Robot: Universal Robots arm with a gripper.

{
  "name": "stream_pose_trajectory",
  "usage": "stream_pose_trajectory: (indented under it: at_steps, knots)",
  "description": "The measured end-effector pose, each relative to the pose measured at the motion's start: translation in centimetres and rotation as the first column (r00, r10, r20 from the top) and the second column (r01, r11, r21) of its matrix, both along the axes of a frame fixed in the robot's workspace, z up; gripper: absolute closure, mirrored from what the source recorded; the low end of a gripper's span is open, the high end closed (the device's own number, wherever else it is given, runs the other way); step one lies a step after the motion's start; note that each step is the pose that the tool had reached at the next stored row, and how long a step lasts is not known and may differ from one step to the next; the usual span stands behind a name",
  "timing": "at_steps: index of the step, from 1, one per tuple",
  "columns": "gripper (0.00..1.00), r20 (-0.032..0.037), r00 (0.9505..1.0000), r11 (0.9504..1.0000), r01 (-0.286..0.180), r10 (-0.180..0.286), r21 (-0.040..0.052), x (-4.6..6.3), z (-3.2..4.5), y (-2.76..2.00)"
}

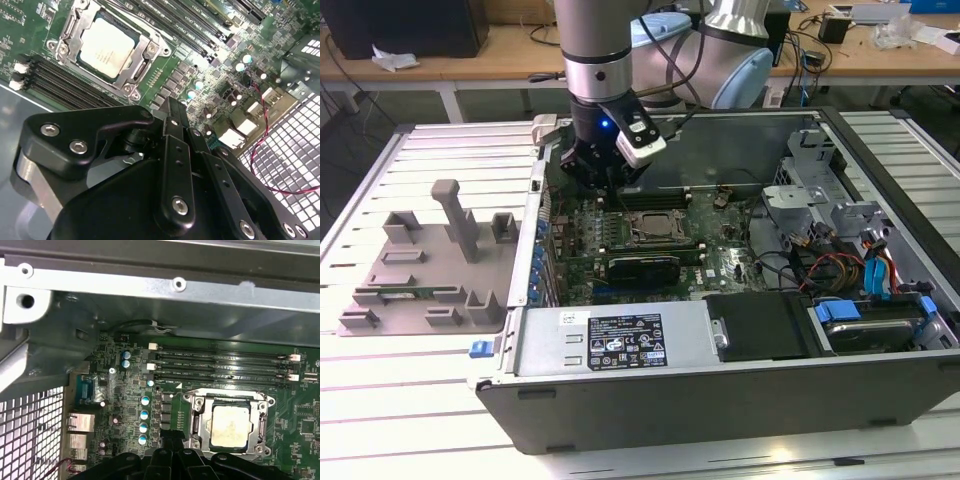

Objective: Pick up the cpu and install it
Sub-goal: 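Install the first cpu locking lever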

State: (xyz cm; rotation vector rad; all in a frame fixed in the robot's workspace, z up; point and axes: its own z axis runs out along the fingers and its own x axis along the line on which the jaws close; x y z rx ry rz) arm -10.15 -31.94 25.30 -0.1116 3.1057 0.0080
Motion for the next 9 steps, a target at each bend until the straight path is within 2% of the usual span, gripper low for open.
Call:
stream_pose_trajectory:
  at_steps: [1, 2, 4, 8, 9]
  knots:
    - [0.89, -0.0002, 1.0000, 1.0000, 0.000, 0.000, 0.0012, -0.02, 0.01, 0.00]
    - [0.89, 0.0001, 1.0000, 0.9999, 0.000, 0.000, 0.0129, -0.03, 0.00, 0.00]
    - [0.89, 0.0001, 1.0000, 0.9991, 0.000, 0.000, 0.0427, -0.04, -0.02, 0.00]
    - [0.89, 0.0000, 1.0000, 0.9987, 0.001, -0.001, 0.0511, -0.60, -0.04, 0.00]
    - [0.89, 0.0000, 1.0000, 0.9984, 0.000, 0.000, 0.0563, -0.65, -0.04, 0.00]
